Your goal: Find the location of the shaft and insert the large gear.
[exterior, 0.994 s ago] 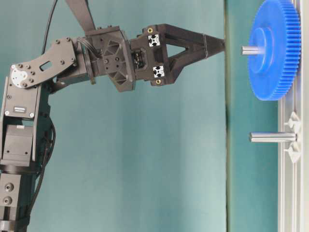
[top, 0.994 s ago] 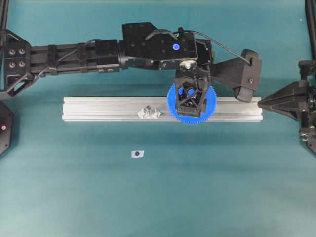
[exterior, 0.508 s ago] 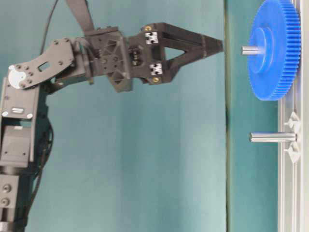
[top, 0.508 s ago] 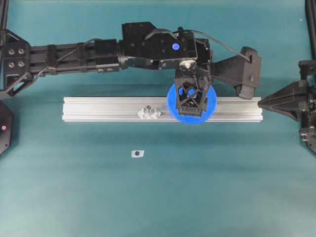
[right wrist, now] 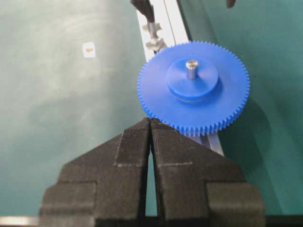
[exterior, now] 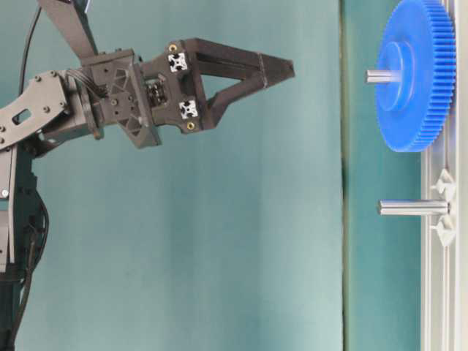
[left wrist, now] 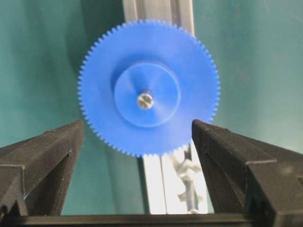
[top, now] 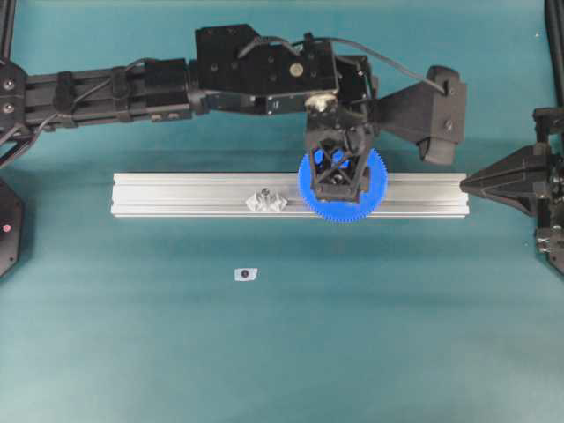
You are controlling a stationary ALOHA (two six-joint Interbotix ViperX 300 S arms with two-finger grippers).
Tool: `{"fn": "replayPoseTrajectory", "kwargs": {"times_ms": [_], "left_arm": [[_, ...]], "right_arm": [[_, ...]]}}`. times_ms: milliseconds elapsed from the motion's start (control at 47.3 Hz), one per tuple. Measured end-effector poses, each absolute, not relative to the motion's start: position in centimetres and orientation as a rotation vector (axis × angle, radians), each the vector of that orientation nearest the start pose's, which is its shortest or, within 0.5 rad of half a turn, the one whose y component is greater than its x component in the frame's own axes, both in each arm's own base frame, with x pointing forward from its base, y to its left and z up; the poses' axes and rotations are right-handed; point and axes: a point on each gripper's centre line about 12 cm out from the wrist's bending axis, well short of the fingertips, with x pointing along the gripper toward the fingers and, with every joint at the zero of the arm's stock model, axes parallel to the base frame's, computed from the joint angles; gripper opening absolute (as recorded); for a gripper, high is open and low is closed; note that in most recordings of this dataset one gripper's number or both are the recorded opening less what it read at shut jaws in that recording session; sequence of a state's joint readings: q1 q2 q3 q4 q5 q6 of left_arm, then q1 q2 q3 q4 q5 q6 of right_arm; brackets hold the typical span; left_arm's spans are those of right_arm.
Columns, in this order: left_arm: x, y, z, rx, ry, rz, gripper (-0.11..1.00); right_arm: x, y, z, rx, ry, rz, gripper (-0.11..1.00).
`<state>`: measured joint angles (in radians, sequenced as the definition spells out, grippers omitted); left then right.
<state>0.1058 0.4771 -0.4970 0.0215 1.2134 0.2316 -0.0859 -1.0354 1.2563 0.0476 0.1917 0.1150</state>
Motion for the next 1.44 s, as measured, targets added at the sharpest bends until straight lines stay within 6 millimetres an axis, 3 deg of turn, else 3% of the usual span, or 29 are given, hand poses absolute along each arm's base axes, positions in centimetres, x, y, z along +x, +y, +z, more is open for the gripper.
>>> {"fn": "replayPoseTrajectory", "kwargs": {"times_ms": [381, 1439], "left_arm": [[51.6, 5.0, 27.1, 0.141, 1.07, -0.007, 0.9], [51.8, 4.9, 26.8, 0.136, 1.062, -0.004, 0.89]], "right_arm": [[17.2, -1.4, 22.0, 0.182, 0.396, -0.108, 0.03], [17.2, -1.4, 21.9, 0.182, 0.397, -0.108, 0.03]]}}
